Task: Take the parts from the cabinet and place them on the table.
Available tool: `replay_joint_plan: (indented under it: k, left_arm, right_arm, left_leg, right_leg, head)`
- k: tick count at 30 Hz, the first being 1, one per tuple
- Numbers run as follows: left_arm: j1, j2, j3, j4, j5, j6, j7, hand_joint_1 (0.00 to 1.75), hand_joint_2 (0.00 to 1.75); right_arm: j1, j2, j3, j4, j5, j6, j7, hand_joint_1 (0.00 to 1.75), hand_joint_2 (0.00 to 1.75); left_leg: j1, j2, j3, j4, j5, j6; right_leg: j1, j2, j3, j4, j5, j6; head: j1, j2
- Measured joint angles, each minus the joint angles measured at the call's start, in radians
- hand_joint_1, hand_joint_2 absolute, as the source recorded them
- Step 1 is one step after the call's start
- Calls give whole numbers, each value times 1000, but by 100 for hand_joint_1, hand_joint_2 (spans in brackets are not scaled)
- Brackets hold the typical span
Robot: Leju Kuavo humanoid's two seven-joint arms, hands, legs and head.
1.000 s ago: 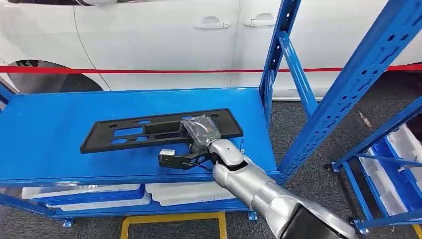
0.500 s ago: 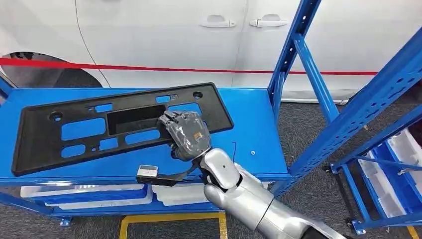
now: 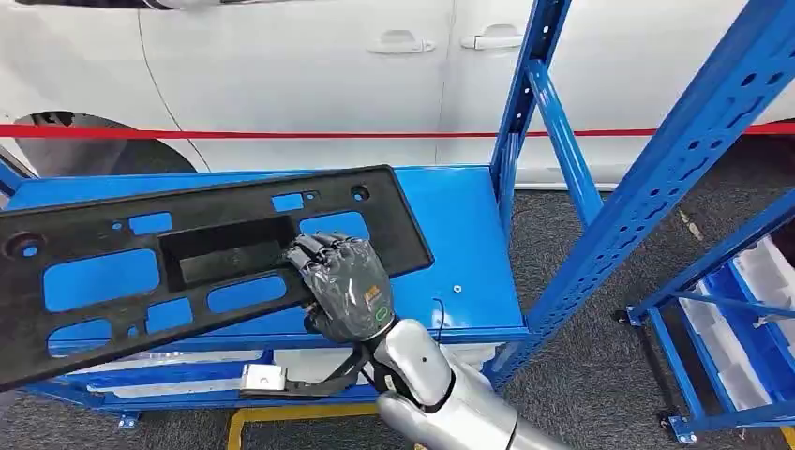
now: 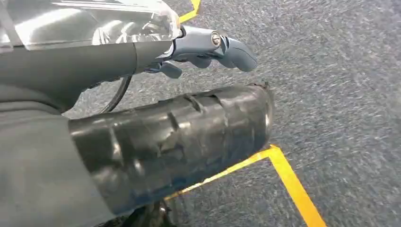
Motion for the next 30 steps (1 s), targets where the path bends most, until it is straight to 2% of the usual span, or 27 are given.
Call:
replay_joint_plan:
  k: [1, 2, 3, 4, 5, 6, 9, 10, 11, 12, 14, 15, 16, 17, 18, 19, 20, 21, 22, 24, 25, 26, 27, 29, 30]
  left_arm:
    - [0, 0, 0, 0, 4, -4, -10, 0, 0]
    - [0, 1, 0, 0, 8, -9, -18, 0, 0]
    - [-1, 2, 0, 0, 10, -11, -22, 0, 0]
    - [-1, 2, 0, 0, 13, -12, -24, 0, 0]
    - [-2, 2, 0, 0, 13, -13, -26, 0, 0]
    - [-3, 2, 0, 0, 13, -13, -27, 0, 0]
    - [-5, 3, 0, 1, 13, -13, -28, 0, 0]
    - [-5, 3, 0, 2, 13, -13, -28, 0, 0]
    - [-5, 3, 0, 2, 14, -13, -29, 0, 0]
    - [-6, 4, 0, 2, 14, -15, -31, 0, 175]
    - [-5, 4, 0, 2, 16, -23, -43, 0, 175]
    - [-5, 4, 0, 2, 16, -26, -47, 0, 175]
    - [-5, 4, -1, 2, 16, -30, -50, 0, 175]
    - [-5, 4, -2, 3, 18, -32, -52, 0, 175]
    - [-4, 5, -4, 3, 1, -57, -43, 0, 175]
    - [3, 11, -23, 8, -66, -131, -13, 0, 175]
    - [18, 21, -67, 18, -184, -241, 5, 0, 175]
    - [35, 29, -125, 22, -288, -326, 8, 0, 175]
    - [46, 48, -188, 23, -372, -382, 10, 0, 175]
    - [57, 70, -292, 27, -429, -386, 37, 0, 175]
    - [60, 78, -317, 28, -438, -376, 48, 0, 175]
    - [67, 90, -339, 29, -446, -366, 58, 0, 175]
    - [77, 96, -358, 29, -450, -359, 61, 0, 175]
    - [89, 106, -394, 29, -459, -351, 67, 0, 175]
    - [96, 109, -407, 30, -464, -349, 71, 0, 175]
  right_arm:
    - [11, 0, 0, -4, 5, 0, 0, 175, 175]
    - [19, 0, 0, -9, 9, -1, 1, 175, 175]
    - [23, 0, 0, -14, 11, -1, 3, 175, 175]
    - [25, 0, 0, -20, 13, -1, 3, 175, 175]
    - [26, 0, 0, -26, 13, -1, 3, 175, 175]
    - [27, 0, 0, -31, 13, -1, 3, 175, 175]
    - [33, 0, 0, -36, 13, -2, 3, 175, 175]
    - [34, 0, -1, -39, 13, -2, 3, 175, 175]
    - [34, 0, -1, -41, 13, -2, 4, 175, 175]
    - [34, -1, -2, -42, 14, -2, 4, 175, 175]
    - [39, -2, -2, -45, 21, -2, 3, 175, 175]
    - [44, -4, -2, -46, 25, -2, 3, 175, 175]
    - [50, -6, -3, -47, 30, -1, 3, 175, 175]
    - [54, -8, -4, -48, 31, -1, 4, 175, 175]
    - [56, -9, -7, -50, 33, 0, 3, 175, 175]
    - [56, -9, -12, -53, 35, 2, 4, 175, 175]
    - [60, -10, -19, -60, 55, 1, 9, 175, 175]
    - [68, -15, -29, -69, 76, -1, 11, 175, 175]
    - [79, -21, -43, -80, 91, -2, 13, 175, 175]
    - [105, -42, -78, -99, 111, -2, 16, 175, 175]
    - [115, -49, -94, -106, 118, -1, 18, 175, 175]
    - [127, -54, -111, -112, 126, -2, 23, 175, 175]
    - [134, -59, -125, -118, 128, -2, 26, 175, 175]
    - [150, -71, -147, -129, 135, -4, 28, 175, 175]
    - [161, -78, -153, -131, 140, -3, 29, 175, 175]
  left_leg:
    - [0, 0, -3, 5, 11, 0]
    - [0, 0, 17, -38, 44, 0]
    - [0, 0, 55, -113, 87, 2]
    - [0, 1, 104, -212, 133, 5]
    - [0, 1, 137, -288, 140, 10]
    - [-7, -1, 143, -294, 139, 17]
    - [-10, -2, 141, -292, 141, 31]
    - [0, -2, 144, -302, 147, 40]
    - [0, 1, 147, -305, 150, 46]
    - [0, 2, 146, -306, 152, 53]
    - [-1, 2, 143, -305, 151, 55]
    - [-1, 2, 142, -304, 151, 55]
    - [-1, 2, 142, -303, 151, 55]
    - [0, 2, 143, -302, 150, 55]
    - [0, 1, 144, -300, 148, 54]
    - [-1, 0, 146, -299, 146, 51]
    - [-1, 0, 147, -299, 145, 49]
    - [-4, 0, 144, -297, 144, 43]
    - [-5, -3, 140, -297, 145, 36]
    - [-1, -2, 143, -304, 147, 23]
    - [-2, -2, 147, -307, 146, 15]
    - [2, 0, 144, -292, 134, 11]
    - [0, 0, 128, -256, 105, 11]
    - [1, 0, 60, -110, 30, 5]
    - [1, 0, 21, -33, 5, 2]
  right_leg:
    - [0, 0, 0, 2, -1, -1]
    - [0, 1, 1, 3, -2, 0]
    - [0, 3, 1, 6, -3, 2]
    - [-1, 5, 1, 10, -6, 4]
    - [0, 6, 0, 15, -9, 10]
    - [8, 7, -4, 22, -12, 15]
    - [5, 6, -1, 14, -7, 28]
    - [9, 6, -3, 18, -10, 34]
    - [4, 7, -7, 33, -24, 40]
    - [3, 4, -28, 77, -57, 45]
    - [-3, 4, -105, 242, -137, 54]
    - [-4, 5, -135, 305, -156, 56]
    - [-6, 4, -146, 326, -150, 57]
    - [-7, 4, -135, 300, -123, 57]
    - [-8, 4, -99, 228, -77, 54]
    - [-8, 4, -52, 131, -30, 49]
    - [-5, 4, -10, 42, -2, 41]
    - [0, 4, -2, 24, -19, 36]
    - [5, 5, -4, 17, -14, 35]
    - [11, 5, -4, 17, -14, 28]
    - [3, 6, 2, 7, -9, 20]
    - [-2, 4, 8, -3, -3, 13]
    - [-3, 5, 10, -6, -2, 3]
    - [-2, 6, 8, -4, -2, -2]
    - [0, 6, 7, -3, -3, -3]
  head:
    - [0, 0]
    - [0, 0]
    - [0, 0]
    - [0, 0]
    - [0, 0]
    - [0, 0]
    - [1, 0]
    - [1, 0]
    - [1, 0]
    - [3, 0]
    - [2, 0]
    - [3, 0]
    - [3, 0]
    - [3, 0]
    - [3, 0]
    - [3, 0]
    - [3, 0]
    - [2, 0]
    - [2, 0]
    - [3, 0]
    - [2, 0]
    - [2, 0]
    - [1, 0]
    - [0, 0]
    - [1, 0]
